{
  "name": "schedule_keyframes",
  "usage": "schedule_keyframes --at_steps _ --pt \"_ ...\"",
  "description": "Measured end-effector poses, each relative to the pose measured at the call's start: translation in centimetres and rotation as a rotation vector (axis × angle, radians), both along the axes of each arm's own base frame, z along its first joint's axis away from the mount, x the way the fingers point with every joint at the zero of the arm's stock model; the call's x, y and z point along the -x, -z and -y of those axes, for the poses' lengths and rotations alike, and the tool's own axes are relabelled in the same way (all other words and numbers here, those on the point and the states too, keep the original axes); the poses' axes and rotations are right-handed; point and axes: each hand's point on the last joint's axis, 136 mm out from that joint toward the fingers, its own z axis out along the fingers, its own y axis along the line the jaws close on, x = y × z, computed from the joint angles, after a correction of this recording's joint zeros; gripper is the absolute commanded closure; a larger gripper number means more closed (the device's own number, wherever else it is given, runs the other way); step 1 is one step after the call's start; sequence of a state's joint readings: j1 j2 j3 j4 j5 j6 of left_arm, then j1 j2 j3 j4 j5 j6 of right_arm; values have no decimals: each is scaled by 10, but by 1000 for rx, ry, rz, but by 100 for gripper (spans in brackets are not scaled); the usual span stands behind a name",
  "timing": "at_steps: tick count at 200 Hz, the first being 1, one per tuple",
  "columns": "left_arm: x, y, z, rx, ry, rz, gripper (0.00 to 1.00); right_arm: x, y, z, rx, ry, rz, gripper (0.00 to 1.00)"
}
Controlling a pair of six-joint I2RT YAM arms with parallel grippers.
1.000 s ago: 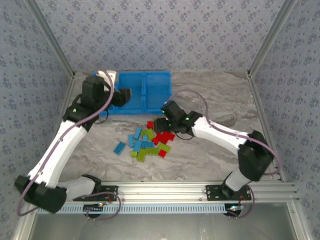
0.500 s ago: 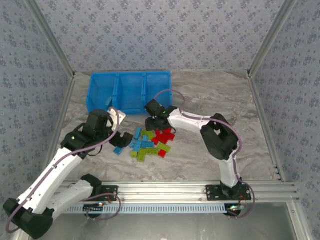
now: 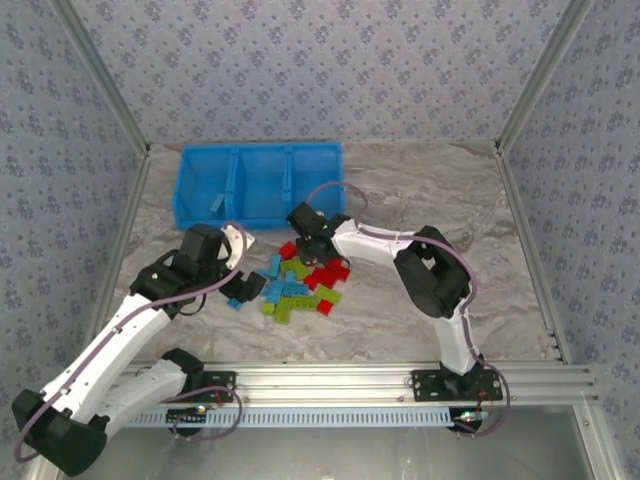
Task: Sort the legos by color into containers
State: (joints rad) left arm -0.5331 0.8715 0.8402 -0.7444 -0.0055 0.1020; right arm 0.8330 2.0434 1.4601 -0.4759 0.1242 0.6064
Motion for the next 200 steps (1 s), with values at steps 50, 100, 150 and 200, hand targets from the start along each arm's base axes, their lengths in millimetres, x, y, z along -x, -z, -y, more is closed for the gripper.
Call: schedule_keyframes --at_steps 50,100,150,200 --pt "-3 -1 -9 -35 -30 39 1 8 -23 13 7 -17 41 83" --pt "-8 -2 -16 -54 -56 69 1 -26 -158 20 -89 -19 403 82" --pt "-10 -2 -20 -65 -73 81 1 -124 -151 6 6 10 492 82" --pt "-8 -1 -21 -64 -72 89 1 -168 -71 8 124 1 374 64"
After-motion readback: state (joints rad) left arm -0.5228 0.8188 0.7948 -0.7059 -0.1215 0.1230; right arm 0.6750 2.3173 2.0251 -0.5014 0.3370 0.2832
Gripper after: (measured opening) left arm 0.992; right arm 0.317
